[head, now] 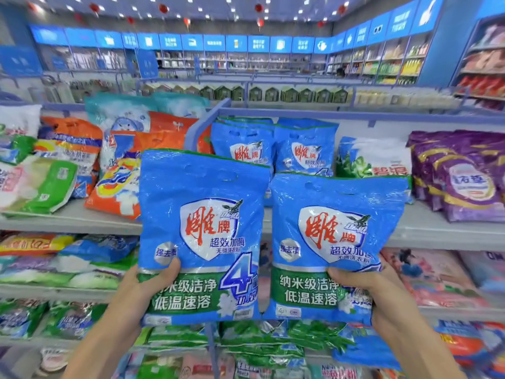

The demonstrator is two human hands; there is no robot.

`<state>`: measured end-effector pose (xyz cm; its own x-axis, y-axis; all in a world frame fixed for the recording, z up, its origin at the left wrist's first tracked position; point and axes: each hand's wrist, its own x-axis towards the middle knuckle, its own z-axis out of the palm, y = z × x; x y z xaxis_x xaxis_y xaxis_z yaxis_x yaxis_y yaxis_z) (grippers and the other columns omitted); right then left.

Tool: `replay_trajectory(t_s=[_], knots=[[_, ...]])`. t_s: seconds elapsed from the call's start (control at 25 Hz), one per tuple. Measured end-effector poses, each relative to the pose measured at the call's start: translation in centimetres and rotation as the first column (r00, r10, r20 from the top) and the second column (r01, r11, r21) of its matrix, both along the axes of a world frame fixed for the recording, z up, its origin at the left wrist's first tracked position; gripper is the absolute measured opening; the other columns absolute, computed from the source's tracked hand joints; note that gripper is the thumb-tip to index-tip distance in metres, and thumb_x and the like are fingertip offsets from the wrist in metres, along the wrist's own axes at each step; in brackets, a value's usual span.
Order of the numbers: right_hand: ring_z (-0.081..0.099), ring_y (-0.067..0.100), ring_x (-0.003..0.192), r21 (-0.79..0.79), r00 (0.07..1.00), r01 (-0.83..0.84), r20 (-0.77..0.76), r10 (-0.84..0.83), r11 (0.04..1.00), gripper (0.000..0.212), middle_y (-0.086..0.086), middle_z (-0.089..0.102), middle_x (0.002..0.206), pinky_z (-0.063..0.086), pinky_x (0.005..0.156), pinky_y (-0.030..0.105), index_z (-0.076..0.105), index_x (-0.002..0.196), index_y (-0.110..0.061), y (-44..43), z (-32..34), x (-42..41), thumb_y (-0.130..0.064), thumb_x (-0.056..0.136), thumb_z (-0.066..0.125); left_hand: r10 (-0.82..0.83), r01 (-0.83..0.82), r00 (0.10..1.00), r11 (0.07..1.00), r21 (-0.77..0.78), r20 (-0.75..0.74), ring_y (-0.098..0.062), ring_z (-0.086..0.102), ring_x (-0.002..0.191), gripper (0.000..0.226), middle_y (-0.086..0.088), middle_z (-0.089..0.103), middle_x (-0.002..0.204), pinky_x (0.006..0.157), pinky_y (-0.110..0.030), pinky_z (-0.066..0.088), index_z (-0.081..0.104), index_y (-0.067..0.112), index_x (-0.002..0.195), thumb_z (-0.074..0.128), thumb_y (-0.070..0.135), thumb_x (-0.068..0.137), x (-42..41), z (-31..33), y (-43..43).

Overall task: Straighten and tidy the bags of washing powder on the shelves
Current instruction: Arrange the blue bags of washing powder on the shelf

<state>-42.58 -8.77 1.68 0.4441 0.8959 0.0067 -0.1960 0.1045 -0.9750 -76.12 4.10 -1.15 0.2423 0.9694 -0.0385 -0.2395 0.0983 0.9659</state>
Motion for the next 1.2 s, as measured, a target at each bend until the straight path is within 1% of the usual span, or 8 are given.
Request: replay_trajectory(t_s=[0.24, 0.44, 0.6, 0.72, 0.8, 0.92, 1.12, 1.2], knots=[[0.075, 0.029, 0.082, 0.052, 0.999, 0.042, -0.006, -0.042, 0.998, 0.053, 0.017, 0.078, 0.093, 0.064, 0.07, 0.037, 0.076, 0.095, -0.001, 3.3, 3.5, 4.4, 0.007, 0.044, 0.081, -0.04, 0.038, 0.999, 0.994, 0.102, 0.016, -0.029, 0.075, 0.1, 0.113, -0.008, 0.078, 0.11, 0.092, -0.046, 0.055, 0.07, 0.014, 0.121, 0.097, 0.064, 0.024, 6.1, 2.6, 3.7], [0.075, 0.031, 0.078, 0.097, 0.997, 0.067, -0.034, -0.064, 0.993, 0.053, 0.022, 0.077, 0.095, 0.064, 0.067, 0.043, 0.072, 0.104, 0.005, 7.8, 4.9, 6.9, 0.013, 0.052, 0.077, -0.02, 0.011, 0.996, 0.994, 0.111, 0.082, -0.023, 0.078, 0.079, 0.052, -0.01, 0.079, 0.1, 0.058, -0.034, 0.062, 0.076, 0.016, 0.104, 0.092, 0.036, 0.059, 10.6, 4.5, 9.2], [0.075, 0.02, 0.073, 0.119, 0.994, 0.108, 0.013, -0.11, 0.987, 0.051, 0.011, 0.079, 0.087, 0.058, 0.059, 0.025, 0.07, 0.108, 0.002, 12.0, 5.6, 8.8, 0.023, 0.062, 0.073, 0.012, -0.031, 0.994, 0.984, 0.178, 0.11, -0.022, 0.077, 0.081, 0.088, -0.009, 0.08, 0.099, 0.067, -0.038, 0.064, 0.078, 0.015, 0.101, 0.098, 0.058, 0.027, 13.2, 5.3, 13.4], [0.076, 0.024, 0.076, 0.127, 0.993, 0.111, -0.054, -0.105, 0.986, 0.058, 0.012, 0.079, 0.092, 0.061, 0.061, 0.033, 0.07, 0.112, 0.001, 15.5, 5.7, 10.7, 0.018, 0.057, 0.075, 0.037, -0.052, 0.995, 0.982, 0.181, 0.089, -0.021, 0.077, 0.082, 0.046, -0.002, 0.08, 0.096, 0.069, -0.037, 0.064, 0.08, 0.02, 0.097, 0.091, 0.041, 0.058, 15.0, 5.3, 16.2], [0.076, 0.031, 0.081, 0.085, 0.99, 0.1, -0.113, -0.09, 0.991, 0.06, 0.017, 0.078, 0.097, 0.064, 0.068, 0.046, 0.07, 0.112, -0.001, 18.6, 4.8, 12.4, 0.015, 0.054, 0.076, 0.147, -0.142, 0.989, 0.976, 0.164, -0.019, -0.023, 0.077, 0.086, 0.022, 0.0, 0.08, 0.094, 0.076, -0.042, 0.064, 0.078, 0.02, 0.098, 0.083, 0.024, 0.077, 16.4, 4.7, 18.2], [0.074, 0.034, 0.086, -0.037, 0.991, 0.108, -0.074, -0.111, 0.993, 0.053, 0.021, 0.076, 0.104, 0.061, 0.083, 0.054, 0.071, 0.113, 0.001, 23.0, 2.7, 13.5, 0.018, 0.063, 0.073, 0.36, -0.278, 0.889, 0.915, 0.293, -0.281, -0.022, 0.075, 0.093, 0.018, 0.005, 0.079, 0.092, 0.086, -0.046, 0.059, 0.077, 0.022, 0.095, 0.086, 0.026, 0.08, 17.7, 3.4, 20.4], [0.074, 0.02, 0.085, -0.155, 0.987, 0.117, 0.126, -0.097, 0.981, 0.033, 0.008, 0.08, 0.099, 0.059, 0.077, 0.032, 0.074, 0.104, -0.006, 25.4, 0.8, 14.7, 0.001, 0.074, 0.085, 0.61, -0.388, 0.626, 0.785, 0.483, -0.486, -0.024, 0.062, 0.091, 0.026, 0.006, 0.065, 0.089, 0.073, -0.041, 0.047, 0.06, 0.022, 0.102, 0.077, 0.035, 0.087, 18.5, 2.7, 19.7], [0.074, 0.006, 0.078, -0.121, 0.989, 0.118, 0.103, -0.106, 0.986, 0.025, -0.001, 0.079, 0.098, 0.054, 0.065, 0.021, 0.074, 0.103, -0.015, 25.3, 1.1, 14.6, -0.017, 0.08, 0.084, 0.587, -0.437, 0.641, 0.809, 0.393, -0.495, -0.029, 0.06, 0.096, 0.033, 0.0, 0.062, 0.099, 0.077, -0.043, 0.045, 0.05, 0.019, 0.11, 0.073, 0.034, 0.092, 18.4, 2.5, 20.0]])
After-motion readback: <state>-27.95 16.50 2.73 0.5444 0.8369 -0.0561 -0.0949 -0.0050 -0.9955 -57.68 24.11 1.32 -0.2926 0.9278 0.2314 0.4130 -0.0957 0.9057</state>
